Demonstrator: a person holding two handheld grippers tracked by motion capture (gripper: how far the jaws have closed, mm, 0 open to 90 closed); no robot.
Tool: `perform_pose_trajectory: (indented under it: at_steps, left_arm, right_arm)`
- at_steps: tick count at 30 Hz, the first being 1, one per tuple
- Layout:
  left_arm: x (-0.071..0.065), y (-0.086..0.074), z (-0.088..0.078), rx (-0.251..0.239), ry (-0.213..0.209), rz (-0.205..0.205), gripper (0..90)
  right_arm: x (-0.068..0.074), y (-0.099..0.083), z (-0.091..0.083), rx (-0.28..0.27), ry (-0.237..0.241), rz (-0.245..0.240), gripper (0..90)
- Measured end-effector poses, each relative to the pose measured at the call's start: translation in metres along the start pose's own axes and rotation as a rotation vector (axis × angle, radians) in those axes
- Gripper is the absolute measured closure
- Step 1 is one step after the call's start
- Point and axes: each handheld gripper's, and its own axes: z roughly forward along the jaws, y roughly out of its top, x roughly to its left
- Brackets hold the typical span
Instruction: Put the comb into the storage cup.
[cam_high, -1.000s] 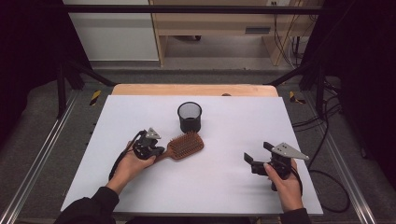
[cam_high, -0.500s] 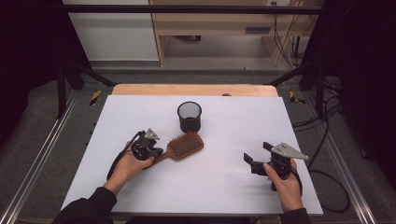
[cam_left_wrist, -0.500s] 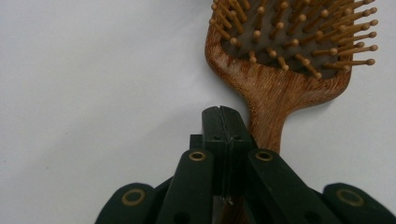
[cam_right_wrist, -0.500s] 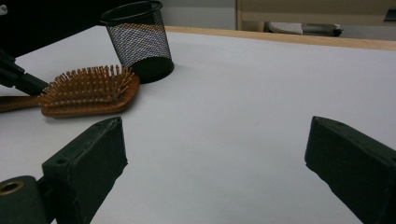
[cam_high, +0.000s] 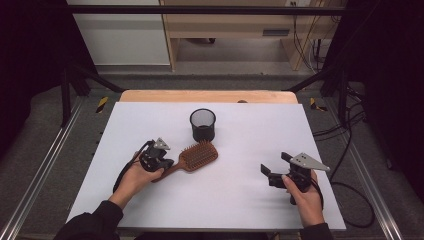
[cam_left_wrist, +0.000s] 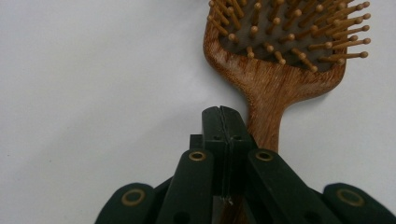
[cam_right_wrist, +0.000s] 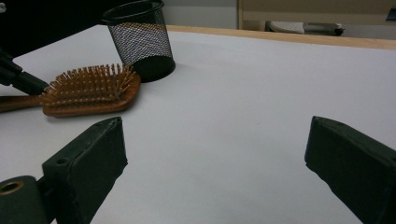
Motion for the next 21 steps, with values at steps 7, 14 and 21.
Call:
perform_pose_trajectory:
  at_steps: [7,14,21]
  left_arm:
    - [0.000,0.005,-0.005,-0.001,0.003,0.007,90.0]
    - [-0.002,0.017,-0.015,-0.014,0.002,0.027,88.5]
    - [-0.007,0.020,-0.017,-0.028,-0.008,0.052,61.6]
  right_arm:
    - [0.000,0.000,0.000,0.003,0.004,0.001,5.5]
    - [0.000,0.000,0.000,0.004,0.004,-0.001,5.5]
    - [0.001,0.000,0.001,0.006,0.006,-0.005,5.5]
